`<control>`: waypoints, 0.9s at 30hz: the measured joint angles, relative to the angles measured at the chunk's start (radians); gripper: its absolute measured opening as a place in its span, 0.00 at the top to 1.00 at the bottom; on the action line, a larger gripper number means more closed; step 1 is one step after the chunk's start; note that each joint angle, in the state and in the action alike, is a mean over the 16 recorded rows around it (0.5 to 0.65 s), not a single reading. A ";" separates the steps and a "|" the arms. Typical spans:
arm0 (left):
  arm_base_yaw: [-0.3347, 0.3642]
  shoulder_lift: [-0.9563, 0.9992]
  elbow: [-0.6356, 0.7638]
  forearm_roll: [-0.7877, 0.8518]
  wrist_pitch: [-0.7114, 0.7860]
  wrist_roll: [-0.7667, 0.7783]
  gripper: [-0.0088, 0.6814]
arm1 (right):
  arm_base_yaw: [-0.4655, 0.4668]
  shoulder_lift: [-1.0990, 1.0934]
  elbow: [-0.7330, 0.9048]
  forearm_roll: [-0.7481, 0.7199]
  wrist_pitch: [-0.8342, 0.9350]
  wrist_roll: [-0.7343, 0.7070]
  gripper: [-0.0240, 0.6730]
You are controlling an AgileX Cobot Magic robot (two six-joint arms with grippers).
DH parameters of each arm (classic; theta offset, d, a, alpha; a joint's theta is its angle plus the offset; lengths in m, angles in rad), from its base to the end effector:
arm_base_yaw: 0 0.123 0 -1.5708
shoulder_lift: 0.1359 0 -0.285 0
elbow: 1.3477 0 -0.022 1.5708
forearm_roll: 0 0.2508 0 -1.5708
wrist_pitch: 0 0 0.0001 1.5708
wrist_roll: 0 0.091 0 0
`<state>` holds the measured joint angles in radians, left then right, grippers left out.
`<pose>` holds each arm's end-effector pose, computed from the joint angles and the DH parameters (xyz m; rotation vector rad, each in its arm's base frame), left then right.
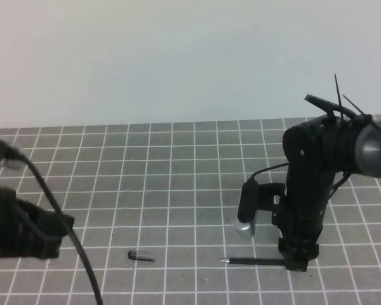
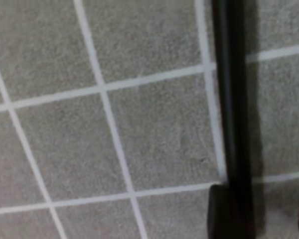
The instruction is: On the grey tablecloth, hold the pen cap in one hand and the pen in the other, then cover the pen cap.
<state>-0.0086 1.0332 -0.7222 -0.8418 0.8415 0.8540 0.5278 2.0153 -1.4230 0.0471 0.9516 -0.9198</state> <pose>0.1866 -0.0523 0.2935 0.5142 2.2747 -0.6130 0.3410 0.2028 0.1689 -1.9725 2.2892 0.0255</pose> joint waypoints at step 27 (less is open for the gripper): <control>-0.329 0.347 -0.172 0.396 -0.073 0.270 0.41 | -0.002 -0.047 -0.153 -0.177 0.169 0.360 0.97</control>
<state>-0.3377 1.3799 -0.8945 -0.4455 0.7687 1.1242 0.5255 1.9680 -1.5760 -0.1301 1.1205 -0.5599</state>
